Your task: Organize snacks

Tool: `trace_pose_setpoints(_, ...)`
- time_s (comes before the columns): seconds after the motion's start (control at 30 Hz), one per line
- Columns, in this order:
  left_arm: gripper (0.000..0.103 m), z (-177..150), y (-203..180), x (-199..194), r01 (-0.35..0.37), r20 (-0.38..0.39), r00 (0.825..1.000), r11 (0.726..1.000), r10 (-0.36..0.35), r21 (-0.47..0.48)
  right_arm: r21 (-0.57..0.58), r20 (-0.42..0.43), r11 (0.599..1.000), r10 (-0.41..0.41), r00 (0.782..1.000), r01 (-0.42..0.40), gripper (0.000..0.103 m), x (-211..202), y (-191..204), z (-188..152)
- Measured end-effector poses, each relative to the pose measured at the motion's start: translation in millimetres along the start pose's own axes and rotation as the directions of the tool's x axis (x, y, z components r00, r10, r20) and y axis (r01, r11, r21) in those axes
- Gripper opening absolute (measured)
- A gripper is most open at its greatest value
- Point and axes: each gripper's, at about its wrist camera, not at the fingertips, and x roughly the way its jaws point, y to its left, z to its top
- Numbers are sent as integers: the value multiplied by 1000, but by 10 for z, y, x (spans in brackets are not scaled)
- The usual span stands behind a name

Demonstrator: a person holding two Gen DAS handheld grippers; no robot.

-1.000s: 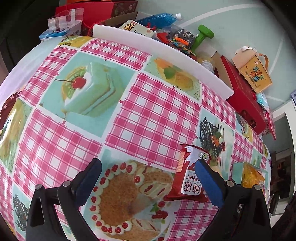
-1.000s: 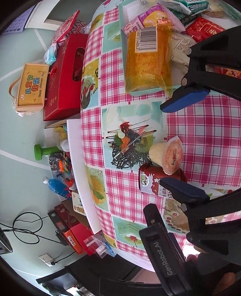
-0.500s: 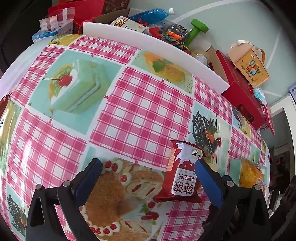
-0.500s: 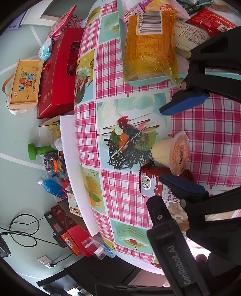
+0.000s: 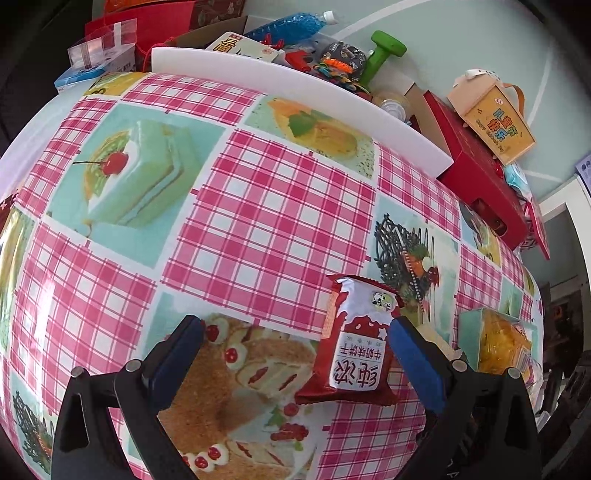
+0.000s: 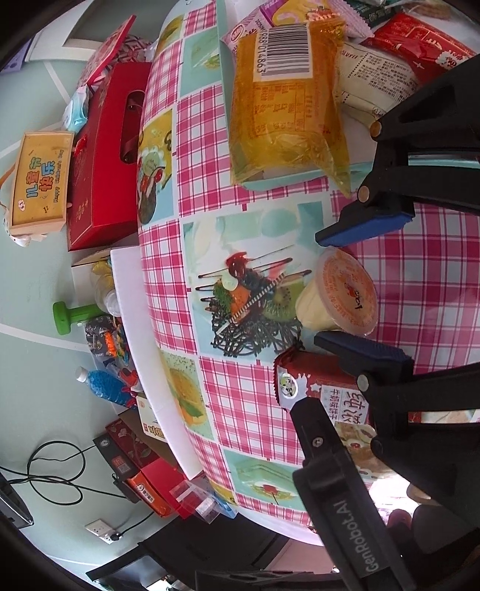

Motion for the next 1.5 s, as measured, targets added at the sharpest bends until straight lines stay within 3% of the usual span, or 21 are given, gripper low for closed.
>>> trace_pose_setpoints(0.17,100,-42,-208,83,-7,-6,1000,999,7,50,10,-4,1000,-8,1000,8,49,-27,-65,-47)
trace_pose_setpoints(0.43,99,-92,-490,244,-98,17,995,984,96,149,6,-5,1000,-11,1000,11,49,-45,-82,-63)
trace_pose_setpoints(0.63,79,-99,-537,261,-163,52,986,974,157,157,3,-5,1000,-12,1000,12,49,-51,-87,-68)
trace_pose_setpoints(0.7,63,-99,-523,232,-183,66,982,971,175,155,4,-4,1000,-9,1000,9,49,-50,-89,-69)
trace_pose_setpoints(0.83,42,-64,-470,215,-176,81,983,972,165,153,2,-3,1000,-9,1000,9,49,-51,-93,-70)
trace_pose_setpoints(1.27,41,-96,-379,-11,-111,70,992,985,102,134,-7,31,1000,-15,999,15,46,-148,-73,-59)
trace_pose_setpoints(1.5,41,-97,-401,-279,-96,114,990,985,80,145,-27,63,1000,7,998,-5,32,-296,-6,-48)
